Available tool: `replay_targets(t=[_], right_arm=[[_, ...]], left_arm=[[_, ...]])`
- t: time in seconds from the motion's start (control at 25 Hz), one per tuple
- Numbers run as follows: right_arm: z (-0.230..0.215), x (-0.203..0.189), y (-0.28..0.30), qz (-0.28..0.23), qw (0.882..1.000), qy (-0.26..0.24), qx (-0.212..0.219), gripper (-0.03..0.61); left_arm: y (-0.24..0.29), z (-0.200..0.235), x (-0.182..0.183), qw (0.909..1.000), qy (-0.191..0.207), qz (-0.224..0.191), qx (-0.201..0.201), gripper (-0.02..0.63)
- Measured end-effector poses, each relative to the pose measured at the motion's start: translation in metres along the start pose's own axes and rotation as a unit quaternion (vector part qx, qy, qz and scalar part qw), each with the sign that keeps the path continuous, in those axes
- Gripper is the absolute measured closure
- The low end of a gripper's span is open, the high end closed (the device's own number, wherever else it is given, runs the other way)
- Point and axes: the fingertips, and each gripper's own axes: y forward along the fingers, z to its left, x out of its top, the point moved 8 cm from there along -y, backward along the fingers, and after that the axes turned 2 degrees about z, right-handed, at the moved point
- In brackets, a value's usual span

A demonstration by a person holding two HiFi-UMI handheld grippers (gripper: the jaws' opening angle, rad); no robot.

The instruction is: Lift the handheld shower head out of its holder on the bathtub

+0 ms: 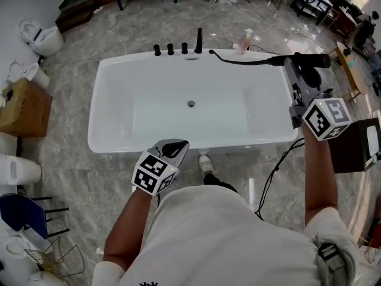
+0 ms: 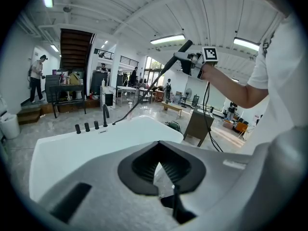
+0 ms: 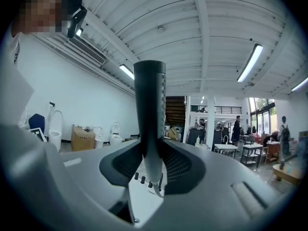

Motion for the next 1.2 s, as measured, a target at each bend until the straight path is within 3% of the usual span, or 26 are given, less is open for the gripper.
replay_targets(t=[1.2], right_arm=[[-0.021, 0.000, 0.026, 0.004, 1.000, 0.000, 0.013, 0.433]], left_arm=[[0.016, 0.029, 0.010, 0.9998, -0.021, 0.001, 0.007, 0.606]])
